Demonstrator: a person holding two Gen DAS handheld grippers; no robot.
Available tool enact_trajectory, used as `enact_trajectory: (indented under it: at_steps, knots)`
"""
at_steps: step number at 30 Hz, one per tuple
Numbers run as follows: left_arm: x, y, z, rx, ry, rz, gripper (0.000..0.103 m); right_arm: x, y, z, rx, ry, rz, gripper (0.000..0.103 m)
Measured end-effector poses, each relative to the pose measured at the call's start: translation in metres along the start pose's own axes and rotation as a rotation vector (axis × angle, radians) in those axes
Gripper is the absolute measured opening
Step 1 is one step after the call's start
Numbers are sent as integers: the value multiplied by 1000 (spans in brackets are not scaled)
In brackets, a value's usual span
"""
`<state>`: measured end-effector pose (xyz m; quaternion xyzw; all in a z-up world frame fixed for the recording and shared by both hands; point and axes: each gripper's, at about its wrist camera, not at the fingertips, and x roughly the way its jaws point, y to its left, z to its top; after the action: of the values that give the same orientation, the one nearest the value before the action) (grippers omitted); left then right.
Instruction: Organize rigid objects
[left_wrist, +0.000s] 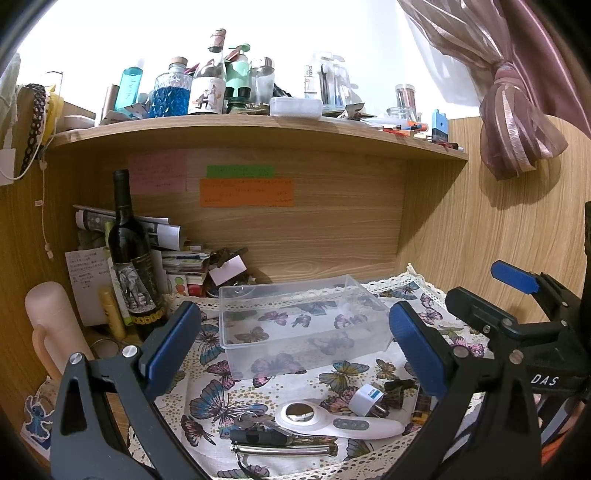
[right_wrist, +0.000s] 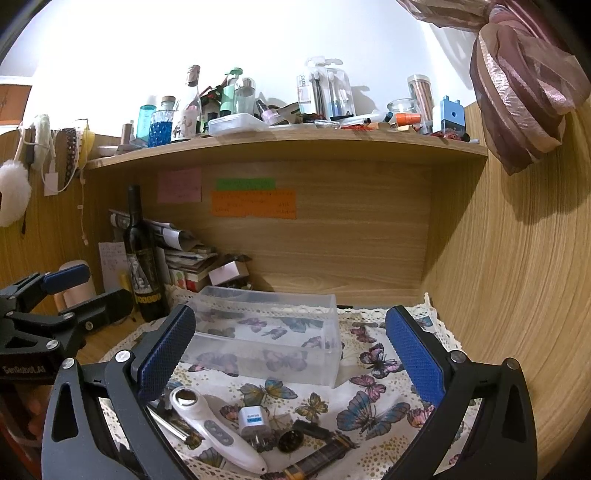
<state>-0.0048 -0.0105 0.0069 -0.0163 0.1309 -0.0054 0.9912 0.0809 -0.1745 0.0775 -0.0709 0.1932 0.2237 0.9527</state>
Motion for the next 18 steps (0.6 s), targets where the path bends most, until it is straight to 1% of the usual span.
enact_trajectory:
  at_steps: [18]
  knots:
    - [-1,-5,2,6,-5,-8,103,0,1,0,4,-4,1,103]
